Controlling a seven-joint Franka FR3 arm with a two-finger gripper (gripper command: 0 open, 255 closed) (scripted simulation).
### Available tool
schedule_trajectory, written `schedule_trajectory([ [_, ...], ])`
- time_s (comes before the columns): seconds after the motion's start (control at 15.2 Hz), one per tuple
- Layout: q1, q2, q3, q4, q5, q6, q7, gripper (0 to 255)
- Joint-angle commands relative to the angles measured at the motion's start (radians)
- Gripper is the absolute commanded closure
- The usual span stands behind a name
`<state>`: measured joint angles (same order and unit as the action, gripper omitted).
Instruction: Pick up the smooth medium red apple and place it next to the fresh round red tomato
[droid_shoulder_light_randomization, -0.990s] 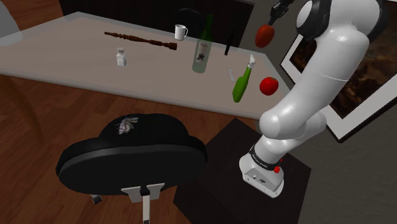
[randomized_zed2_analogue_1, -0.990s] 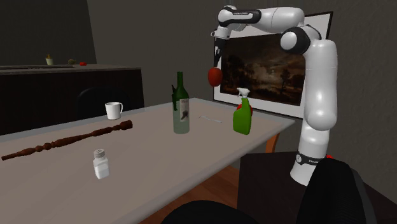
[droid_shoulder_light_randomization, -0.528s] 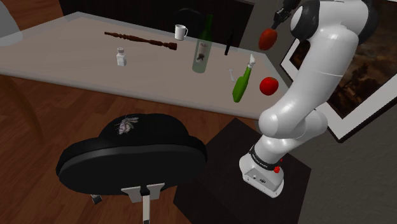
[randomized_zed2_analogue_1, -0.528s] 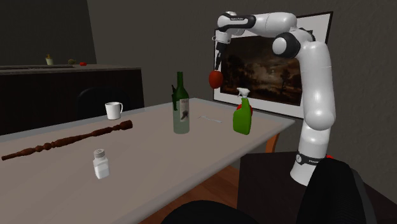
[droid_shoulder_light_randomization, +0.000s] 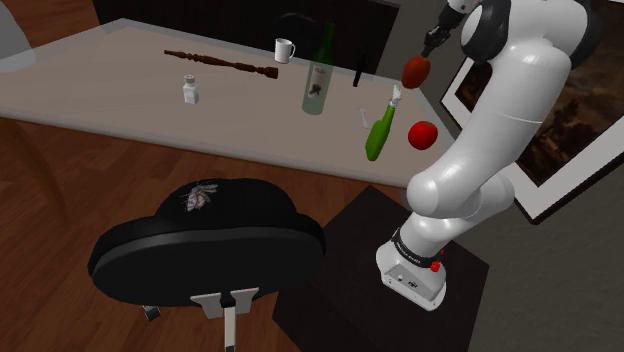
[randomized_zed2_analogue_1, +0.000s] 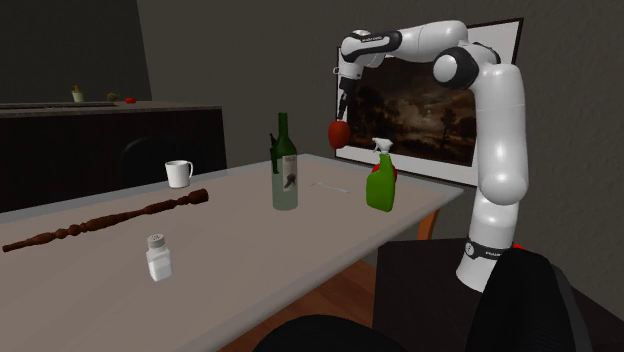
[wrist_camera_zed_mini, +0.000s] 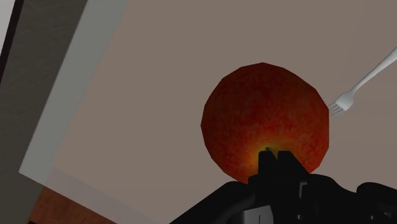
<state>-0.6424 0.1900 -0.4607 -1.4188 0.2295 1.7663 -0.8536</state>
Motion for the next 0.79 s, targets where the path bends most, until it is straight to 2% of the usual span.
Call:
schedule_trajectory([
  [0.0,0.004,-0.011,0.001,-0.043,-0.004,0.034,-0.004,255],
  [0.73,0.017,-0.028,0.006,-0.212,-0.005,0.186,-0.021,255],
])
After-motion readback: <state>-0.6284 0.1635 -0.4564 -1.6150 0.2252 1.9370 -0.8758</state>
